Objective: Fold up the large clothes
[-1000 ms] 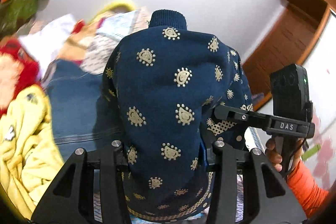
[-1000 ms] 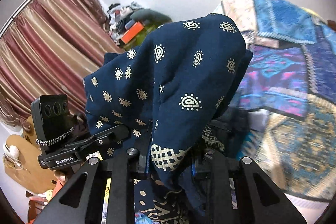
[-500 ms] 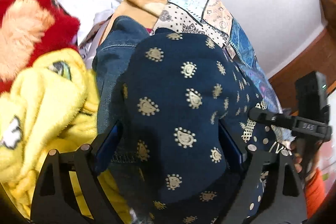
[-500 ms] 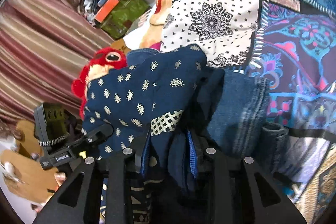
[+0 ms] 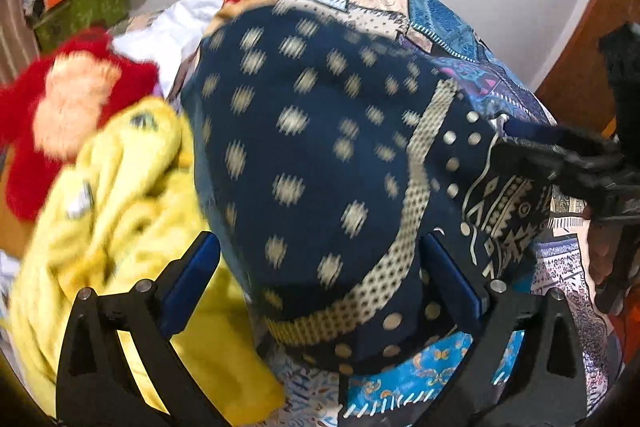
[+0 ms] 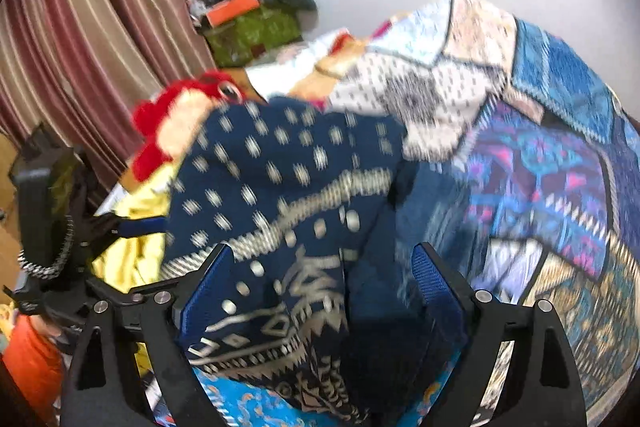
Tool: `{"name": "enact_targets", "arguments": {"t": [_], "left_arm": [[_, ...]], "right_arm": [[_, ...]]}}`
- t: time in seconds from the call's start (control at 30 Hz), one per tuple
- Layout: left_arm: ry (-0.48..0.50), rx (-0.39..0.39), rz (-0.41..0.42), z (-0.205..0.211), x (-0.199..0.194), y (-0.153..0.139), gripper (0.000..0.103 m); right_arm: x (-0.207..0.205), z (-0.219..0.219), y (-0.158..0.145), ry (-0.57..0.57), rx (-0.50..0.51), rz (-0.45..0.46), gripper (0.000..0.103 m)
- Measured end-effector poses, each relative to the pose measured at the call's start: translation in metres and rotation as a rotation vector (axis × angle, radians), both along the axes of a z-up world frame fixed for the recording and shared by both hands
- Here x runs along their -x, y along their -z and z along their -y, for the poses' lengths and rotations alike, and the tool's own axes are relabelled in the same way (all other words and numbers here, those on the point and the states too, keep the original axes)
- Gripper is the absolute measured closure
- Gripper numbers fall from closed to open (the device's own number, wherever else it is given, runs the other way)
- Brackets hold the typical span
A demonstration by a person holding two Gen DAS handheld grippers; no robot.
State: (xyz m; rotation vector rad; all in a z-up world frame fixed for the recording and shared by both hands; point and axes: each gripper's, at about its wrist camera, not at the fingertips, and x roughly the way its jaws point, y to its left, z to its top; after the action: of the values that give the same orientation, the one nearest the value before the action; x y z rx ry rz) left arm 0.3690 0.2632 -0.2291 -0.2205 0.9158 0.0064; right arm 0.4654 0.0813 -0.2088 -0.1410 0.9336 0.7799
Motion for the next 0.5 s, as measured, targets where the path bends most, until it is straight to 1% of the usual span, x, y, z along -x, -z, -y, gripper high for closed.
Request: {"name": "enact_targets", "arguments": {"t": [0.1, 0.17, 0.23, 0.3, 0.37, 0.4, 0.43, 0.5], "left_arm": [[-0.031, 0.113, -0.015, -0.011, 0.015, 0.011, 0.001], [-0.039, 0.139, -0.025, -0.012, 0.023, 0.015, 0.001], [-0.042, 0.122, -0.041, -0.011, 0.033, 0.018, 0.001], [-0.044, 0.090, -0.041, -0.007, 0.043, 0.015, 0.001], [-0.057, 0.054, -0.051, -0.003, 0.052, 0.009, 0.001], [-0.064, 0.031, -0.054, -0.001, 0.057, 0.004, 0.001], [-0.073, 0.003, -0.050, 0.002, 0.064, -0.002, 0.001], [-0.078, -0.028, -0.023, 0.007, 0.077, -0.019, 0.002]], "right_arm": [[0.001, 0.011, 0.025, 0.025, 0.088, -0.008, 0.014], [0.003, 0.028, 0.034, 0.022, 0.084, -0.029, 0.014], [0.009, 0.047, 0.035, 0.037, 0.079, -0.034, 0.014], [0.019, 0.063, 0.028, 0.044, 0.082, -0.016, 0.015], [0.033, 0.076, 0.017, 0.085, 0.128, 0.036, 0.015], [0.039, 0.082, 0.010, 0.088, 0.132, 0.049, 0.015], [0.045, 0.088, 0.003, 0.091, 0.123, 0.057, 0.015], [0.062, 0.101, -0.019, 0.108, 0.081, 0.085, 0.015]]}}
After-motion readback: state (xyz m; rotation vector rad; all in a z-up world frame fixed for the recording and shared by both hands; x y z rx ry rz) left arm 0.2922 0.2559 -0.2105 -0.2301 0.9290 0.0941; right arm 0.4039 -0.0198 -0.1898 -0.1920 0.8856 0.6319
